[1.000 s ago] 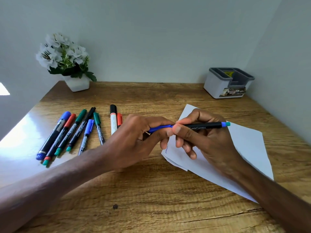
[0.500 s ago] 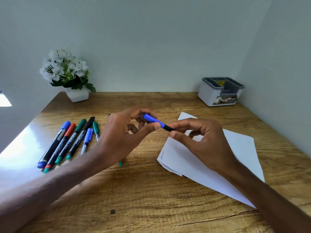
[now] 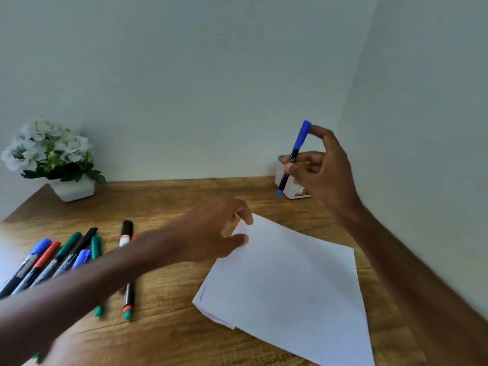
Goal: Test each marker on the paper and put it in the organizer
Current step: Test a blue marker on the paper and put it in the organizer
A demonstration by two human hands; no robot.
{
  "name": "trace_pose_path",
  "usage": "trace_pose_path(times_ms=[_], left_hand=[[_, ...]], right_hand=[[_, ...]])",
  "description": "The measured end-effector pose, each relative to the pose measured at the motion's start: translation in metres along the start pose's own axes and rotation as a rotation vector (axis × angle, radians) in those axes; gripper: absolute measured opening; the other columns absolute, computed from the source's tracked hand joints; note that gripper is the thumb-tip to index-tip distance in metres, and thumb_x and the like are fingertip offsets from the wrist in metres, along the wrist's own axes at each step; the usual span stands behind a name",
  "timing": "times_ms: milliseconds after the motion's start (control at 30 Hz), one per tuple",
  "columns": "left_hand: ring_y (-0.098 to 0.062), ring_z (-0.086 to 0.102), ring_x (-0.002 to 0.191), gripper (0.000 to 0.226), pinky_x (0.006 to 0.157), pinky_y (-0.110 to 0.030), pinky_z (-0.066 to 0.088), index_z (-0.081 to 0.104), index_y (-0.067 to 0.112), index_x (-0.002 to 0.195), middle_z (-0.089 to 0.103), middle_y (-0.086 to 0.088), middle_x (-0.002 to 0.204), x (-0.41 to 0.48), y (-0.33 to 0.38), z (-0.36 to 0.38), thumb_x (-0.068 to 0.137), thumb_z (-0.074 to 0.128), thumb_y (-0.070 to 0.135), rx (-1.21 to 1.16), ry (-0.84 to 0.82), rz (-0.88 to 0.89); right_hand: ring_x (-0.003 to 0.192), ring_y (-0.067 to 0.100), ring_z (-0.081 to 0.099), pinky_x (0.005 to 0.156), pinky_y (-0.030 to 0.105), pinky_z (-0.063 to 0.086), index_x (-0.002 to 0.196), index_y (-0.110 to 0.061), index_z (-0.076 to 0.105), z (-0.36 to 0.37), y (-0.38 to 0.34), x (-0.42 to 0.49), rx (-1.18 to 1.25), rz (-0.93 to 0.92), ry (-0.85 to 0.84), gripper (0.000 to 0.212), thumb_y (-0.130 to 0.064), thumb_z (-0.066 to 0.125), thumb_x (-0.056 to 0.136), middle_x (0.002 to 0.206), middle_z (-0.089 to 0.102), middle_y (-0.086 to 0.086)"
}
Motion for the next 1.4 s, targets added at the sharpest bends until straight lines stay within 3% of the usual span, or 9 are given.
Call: trace_pose_path(times_ms=[133, 267, 433, 567, 900, 1033, 1133, 1267, 1400], left_hand=[[-0.006, 0.041, 0.125, 0.047, 0.101, -0.027, 0.039, 0.055, 0.041, 0.132, 0.051, 0.016, 0.138, 0.043, -0.001, 0.017, 0.089, 0.071, 0.050, 0.141, -0.230, 0.054], [0.002, 0.038, 0.112, 0.046, 0.092, -0.020, 0.032, 0.055, 0.042, 0.135, 0.048, 0.020, 0.144, 0.059, -0.010, 0.025, 0.092, 0.068, 0.051, 0.077, -0.262, 0.048], [0.000, 0.041, 0.119, 0.045, 0.098, -0.022, 0.035, 0.054, 0.044, 0.134, 0.048, 0.022, 0.145, 0.063, -0.019, 0.030, 0.092, 0.067, 0.052, 0.050, -0.259, 0.050], [-0.007, 0.040, 0.135, 0.047, 0.114, -0.035, 0.036, 0.051, 0.042, 0.138, 0.047, 0.020, 0.149, 0.062, -0.020, 0.033, 0.094, 0.065, 0.050, 0.075, -0.249, 0.049], [-0.006, 0.039, 0.136, 0.046, 0.111, -0.033, 0.037, 0.049, 0.044, 0.139, 0.045, 0.020, 0.150, 0.060, -0.022, 0.035, 0.095, 0.062, 0.051, 0.064, -0.242, 0.065], [-0.006, 0.041, 0.134, 0.047, 0.107, -0.028, 0.036, 0.050, 0.041, 0.139, 0.047, 0.018, 0.150, 0.060, -0.026, 0.036, 0.095, 0.061, 0.054, 0.070, -0.238, 0.075], [-0.010, 0.043, 0.138, 0.050, 0.113, -0.032, 0.036, 0.049, 0.033, 0.144, 0.047, 0.014, 0.153, 0.051, -0.027, 0.031, 0.099, 0.054, 0.055, 0.091, -0.156, 0.055], [-0.013, 0.055, 0.129, 0.036, 0.106, -0.037, 0.045, 0.061, 0.028, 0.131, 0.061, 0.010, 0.140, 0.022, -0.034, 0.012, 0.100, 0.057, 0.045, 0.059, 0.017, 0.025], [-0.009, 0.059, 0.122, 0.023, 0.102, -0.038, 0.049, 0.066, 0.036, 0.117, 0.067, 0.015, 0.129, -0.007, -0.070, -0.007, 0.094, 0.062, 0.036, 0.107, 0.136, -0.080]], right_hand=[[0.083, 0.006, 0.076, 0.075, 0.023, 0.063, 0.153, -0.028, 0.034, -0.010, 0.024, 0.043, -0.082, -0.069, 0.103, 0.088, -0.001, 0.081, 0.084, 0.098, 0.075, -0.005], [0.091, 0.014, 0.075, 0.079, 0.032, 0.064, 0.153, -0.023, 0.038, -0.019, 0.041, 0.072, -0.137, -0.110, 0.185, 0.088, 0.000, 0.083, 0.081, 0.101, 0.063, -0.022], [0.083, 0.017, 0.075, 0.073, 0.025, 0.063, 0.152, -0.029, 0.039, -0.012, 0.069, 0.082, -0.178, -0.136, 0.218, 0.082, 0.000, 0.078, 0.086, 0.101, 0.074, 0.006], [0.082, 0.016, 0.074, 0.077, 0.029, 0.063, 0.151, -0.036, 0.038, -0.006, 0.088, 0.077, -0.229, -0.085, 0.169, 0.080, -0.005, 0.078, 0.088, 0.098, 0.071, 0.001], [0.089, 0.020, 0.070, 0.084, 0.036, 0.059, 0.131, -0.019, 0.054, 0.003, 0.091, 0.061, -0.410, -0.147, 0.132, 0.040, -0.021, 0.071, 0.095, 0.108, 0.076, 0.009], [0.117, 0.023, 0.062, 0.098, 0.041, 0.054, 0.135, -0.014, 0.054, 0.005, 0.075, 0.058, -0.452, -0.310, 0.167, 0.052, -0.025, 0.078, 0.090, 0.128, 0.066, 0.008], [0.119, 0.026, 0.060, 0.101, 0.037, 0.048, 0.128, -0.008, 0.060, 0.017, 0.048, 0.049, -0.460, -0.514, 0.218, 0.043, -0.022, 0.075, 0.090, 0.127, 0.065, 0.009], [0.103, 0.027, 0.064, 0.090, 0.035, 0.050, 0.102, -0.008, 0.070, 0.055, 0.007, 0.024, -0.436, -0.732, 0.099, 0.014, -0.005, 0.069, 0.088, 0.107, 0.070, 0.007], [0.090, 0.019, 0.065, 0.077, 0.035, 0.054, 0.092, -0.015, 0.073, 0.099, -0.018, -0.014, -0.394, -0.735, -0.279, 0.017, 0.000, 0.068, 0.084, 0.094, 0.072, 0.000]])
Point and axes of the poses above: each hand's wrist, its own x-axis towards the middle knuckle, its own z-axis out of the palm, y = z × x, the point moved 2 cm from there along x, towards the middle knuckle
